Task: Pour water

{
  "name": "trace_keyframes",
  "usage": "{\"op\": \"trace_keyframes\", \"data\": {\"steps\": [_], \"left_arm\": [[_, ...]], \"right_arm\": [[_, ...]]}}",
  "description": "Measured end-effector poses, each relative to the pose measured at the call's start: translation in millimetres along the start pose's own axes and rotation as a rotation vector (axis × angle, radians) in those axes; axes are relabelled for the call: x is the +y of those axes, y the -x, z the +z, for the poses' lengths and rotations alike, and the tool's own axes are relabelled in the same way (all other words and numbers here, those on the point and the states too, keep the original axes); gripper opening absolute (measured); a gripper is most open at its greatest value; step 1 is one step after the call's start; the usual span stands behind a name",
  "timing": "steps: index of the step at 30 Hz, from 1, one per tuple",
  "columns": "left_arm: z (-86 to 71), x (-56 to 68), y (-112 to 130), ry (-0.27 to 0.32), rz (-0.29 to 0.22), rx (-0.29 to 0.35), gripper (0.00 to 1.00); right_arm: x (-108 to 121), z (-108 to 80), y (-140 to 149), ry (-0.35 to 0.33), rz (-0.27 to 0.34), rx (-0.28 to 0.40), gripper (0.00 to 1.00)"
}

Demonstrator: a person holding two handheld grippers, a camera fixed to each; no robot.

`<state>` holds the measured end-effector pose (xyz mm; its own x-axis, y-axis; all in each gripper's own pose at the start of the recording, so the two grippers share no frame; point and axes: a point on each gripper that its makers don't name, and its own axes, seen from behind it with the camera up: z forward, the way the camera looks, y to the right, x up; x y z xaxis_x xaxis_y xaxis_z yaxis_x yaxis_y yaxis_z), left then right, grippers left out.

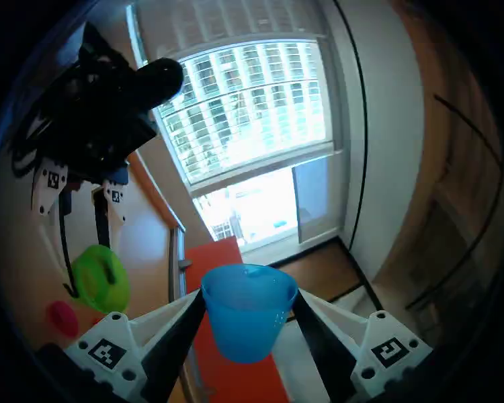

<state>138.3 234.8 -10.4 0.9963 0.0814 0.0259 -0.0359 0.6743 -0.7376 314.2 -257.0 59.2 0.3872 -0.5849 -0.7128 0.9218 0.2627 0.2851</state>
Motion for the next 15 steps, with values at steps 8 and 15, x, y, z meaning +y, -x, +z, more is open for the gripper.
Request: {"op": "trace_keyframes", "data": {"steps": [8,15], "left_arm": [[-0.1,0.1,-2,-0.007,0.017,0.0,0.82],[-0.3,-1.3,-3,-0.013,0.025,0.003,0.82]], "right_arm": [[-6,-8.7,-14,-0.017,0.339,0.023,0.91],[-14,-11.5,-23,-0.054,0.623,0.032,0.91]]}}
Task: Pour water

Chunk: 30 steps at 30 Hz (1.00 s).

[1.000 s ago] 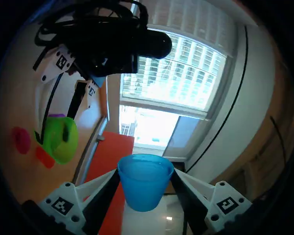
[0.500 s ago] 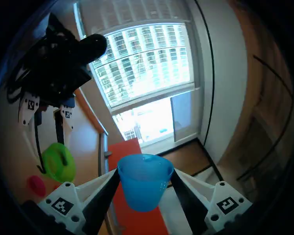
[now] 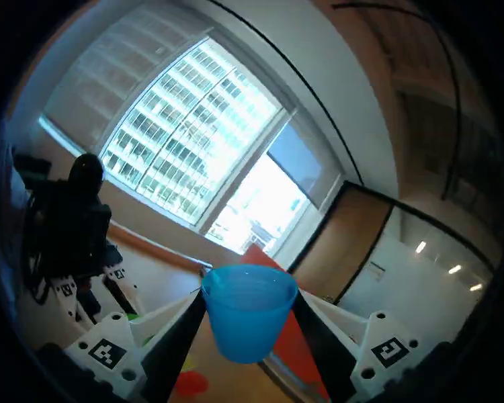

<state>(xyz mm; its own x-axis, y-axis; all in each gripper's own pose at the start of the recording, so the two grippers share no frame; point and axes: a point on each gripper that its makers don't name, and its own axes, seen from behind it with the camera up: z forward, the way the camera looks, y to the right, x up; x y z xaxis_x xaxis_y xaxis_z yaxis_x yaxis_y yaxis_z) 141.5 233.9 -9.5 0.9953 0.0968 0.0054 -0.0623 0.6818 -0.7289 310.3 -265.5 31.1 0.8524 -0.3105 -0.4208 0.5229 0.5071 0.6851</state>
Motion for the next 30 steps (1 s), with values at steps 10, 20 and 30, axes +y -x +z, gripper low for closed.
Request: {"op": "trace_keyframes", "data": {"steps": [10,20,30], "left_arm": [[-1.2,-3.5,-2,-0.014,0.021,0.0,0.82],[-4.4,-13.0,1,-0.042,0.029,-0.004,0.82],[-17.8,-33.4,18,-0.092,0.031,-0.035,0.82]], "right_arm": [[-24,-1.6,-4,-0.077,0.397,-0.002,0.91],[-22,-8.6,0,-0.067,0.455,-0.001,0.91],[-4,-28.1,38,0.0,0.44,-0.043,0.91]]}}
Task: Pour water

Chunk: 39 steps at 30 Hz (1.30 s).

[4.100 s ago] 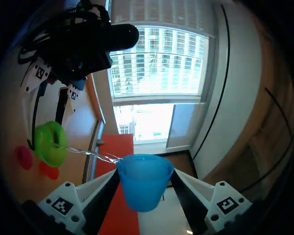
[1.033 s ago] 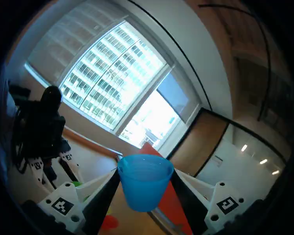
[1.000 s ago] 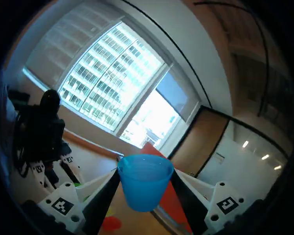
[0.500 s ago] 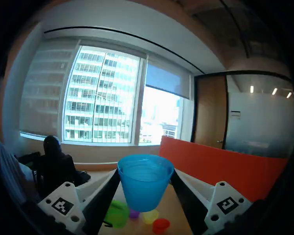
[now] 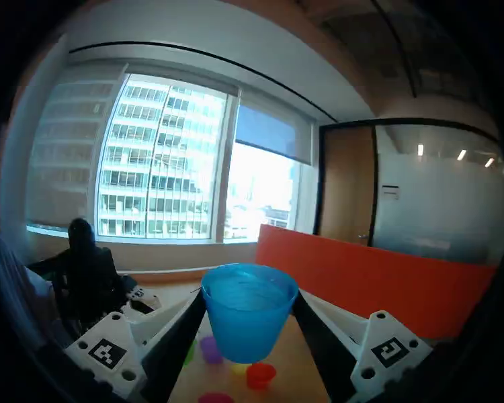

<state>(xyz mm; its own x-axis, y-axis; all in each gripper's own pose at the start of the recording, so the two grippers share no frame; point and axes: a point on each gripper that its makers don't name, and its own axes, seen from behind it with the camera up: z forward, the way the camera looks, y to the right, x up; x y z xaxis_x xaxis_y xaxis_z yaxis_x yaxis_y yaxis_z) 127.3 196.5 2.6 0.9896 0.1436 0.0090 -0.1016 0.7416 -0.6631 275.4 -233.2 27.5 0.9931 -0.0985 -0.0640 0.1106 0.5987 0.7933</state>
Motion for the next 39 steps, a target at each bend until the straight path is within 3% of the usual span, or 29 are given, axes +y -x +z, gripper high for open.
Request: {"op": "trace_keyframes", "data": {"steps": [7,14,24,39], "left_arm": [[-9.0,-13.2,14,-0.033,-0.008,-0.027,0.82],[-13.5,-18.7,26,-0.043,-0.019,-0.054,0.82],[-14.7,-13.7,45,-0.034,-0.022,-0.096,0.82],[-12.1,-4.0,92,0.001,-0.015,-0.209,0.82]], "right_arm": [[17,-17.9,18,0.044,0.0,-0.015,0.91],[31,-30.5,31,0.069,0.008,-0.018,0.92],[33,-32.8,52,0.065,0.024,-0.037,0.92],[35,-32.6,109,0.056,0.049,-0.136,0.92]]}}
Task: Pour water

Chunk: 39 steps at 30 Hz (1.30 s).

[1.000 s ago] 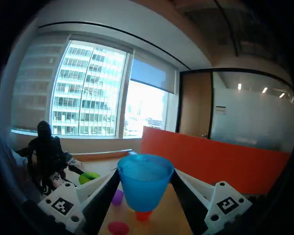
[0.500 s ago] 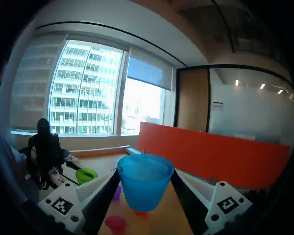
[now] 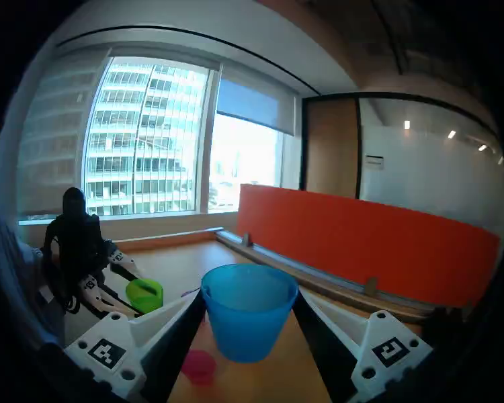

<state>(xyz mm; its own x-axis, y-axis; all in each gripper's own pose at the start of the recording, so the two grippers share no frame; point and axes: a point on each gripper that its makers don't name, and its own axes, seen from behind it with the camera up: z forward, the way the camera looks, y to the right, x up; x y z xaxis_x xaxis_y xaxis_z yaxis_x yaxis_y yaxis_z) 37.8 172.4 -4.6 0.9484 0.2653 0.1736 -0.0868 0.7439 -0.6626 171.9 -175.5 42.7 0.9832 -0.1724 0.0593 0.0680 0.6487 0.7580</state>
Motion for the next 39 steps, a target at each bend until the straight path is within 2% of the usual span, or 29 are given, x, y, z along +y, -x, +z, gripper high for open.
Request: {"op": "trace_keyframes", "data": {"steps": [17,26,39], "left_arm": [[15.6,5.4,47,0.039,0.011,-0.136,0.82],[23.4,7.2,68,0.06,0.018,-0.201,0.82],[32.5,6.7,92,0.077,0.01,-0.265,0.82]], "right_arm": [[11,8.0,79,-0.001,0.007,-0.163,0.92],[9,11.0,122,-0.016,0.001,-0.25,0.92],[4,15.9,159,-0.039,0.002,-0.324,0.92]]}}
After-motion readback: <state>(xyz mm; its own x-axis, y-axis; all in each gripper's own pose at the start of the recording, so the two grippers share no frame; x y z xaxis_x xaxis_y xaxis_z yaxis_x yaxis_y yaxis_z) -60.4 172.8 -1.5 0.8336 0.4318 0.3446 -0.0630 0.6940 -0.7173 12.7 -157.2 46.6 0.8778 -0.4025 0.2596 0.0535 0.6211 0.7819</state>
